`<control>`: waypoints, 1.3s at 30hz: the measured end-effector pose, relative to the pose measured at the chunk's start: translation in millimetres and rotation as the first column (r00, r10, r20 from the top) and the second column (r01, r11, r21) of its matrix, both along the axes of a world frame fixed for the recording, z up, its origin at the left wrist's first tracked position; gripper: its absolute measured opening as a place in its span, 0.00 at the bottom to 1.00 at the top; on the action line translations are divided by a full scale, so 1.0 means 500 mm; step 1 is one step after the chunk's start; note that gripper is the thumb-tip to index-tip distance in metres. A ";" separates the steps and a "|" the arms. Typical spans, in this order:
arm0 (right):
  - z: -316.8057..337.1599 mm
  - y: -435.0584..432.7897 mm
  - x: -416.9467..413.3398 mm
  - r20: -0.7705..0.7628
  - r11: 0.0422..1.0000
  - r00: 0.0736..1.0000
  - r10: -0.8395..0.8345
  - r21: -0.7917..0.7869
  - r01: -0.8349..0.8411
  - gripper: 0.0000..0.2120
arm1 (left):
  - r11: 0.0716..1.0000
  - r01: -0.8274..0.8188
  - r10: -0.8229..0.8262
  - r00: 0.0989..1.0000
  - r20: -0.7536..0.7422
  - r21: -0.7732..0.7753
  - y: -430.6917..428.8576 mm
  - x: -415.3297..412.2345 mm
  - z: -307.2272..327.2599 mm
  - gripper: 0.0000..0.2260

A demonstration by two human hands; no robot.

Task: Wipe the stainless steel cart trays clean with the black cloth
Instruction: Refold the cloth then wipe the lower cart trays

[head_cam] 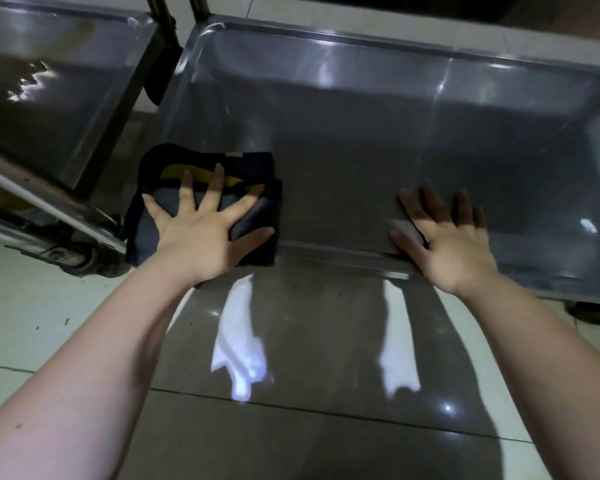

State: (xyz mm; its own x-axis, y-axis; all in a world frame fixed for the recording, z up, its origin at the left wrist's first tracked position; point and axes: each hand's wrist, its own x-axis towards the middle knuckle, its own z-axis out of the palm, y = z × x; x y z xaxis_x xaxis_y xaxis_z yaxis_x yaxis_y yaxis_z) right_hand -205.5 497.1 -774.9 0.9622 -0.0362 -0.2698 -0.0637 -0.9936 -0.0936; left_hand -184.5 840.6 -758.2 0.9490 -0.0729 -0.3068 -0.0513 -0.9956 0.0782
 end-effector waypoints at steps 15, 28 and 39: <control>-0.004 0.005 0.005 0.094 1.000 0.996 0.007 0.011 -0.008 0.34 | 0.996 0.073 -0.074 0.997 0.038 0.042 -0.166 0.115 -0.011 0.32; 0.014 0.005 -0.003 0.153 0.742 0.944 -0.292 0.659 0.123 0.24 | 0.993 0.117 -0.117 0.992 -0.037 0.010 -0.308 0.015 0.005 0.37; 0.042 -0.034 0.025 0.073 0.324 0.740 -0.668 0.925 0.201 0.10 | 0.978 -0.028 0.056 0.990 0.132 -0.208 -0.343 0.046 0.040 0.25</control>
State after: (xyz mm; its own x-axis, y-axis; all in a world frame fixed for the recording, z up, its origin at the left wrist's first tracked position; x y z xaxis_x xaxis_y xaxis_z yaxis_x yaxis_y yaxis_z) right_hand -193.1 480.1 -753.9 0.8782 -0.4741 -0.0639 -0.1866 -0.2166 -0.9583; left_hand -161.5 669.3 -738.1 0.9843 -0.0797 -0.1574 -0.0337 -0.9606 0.2759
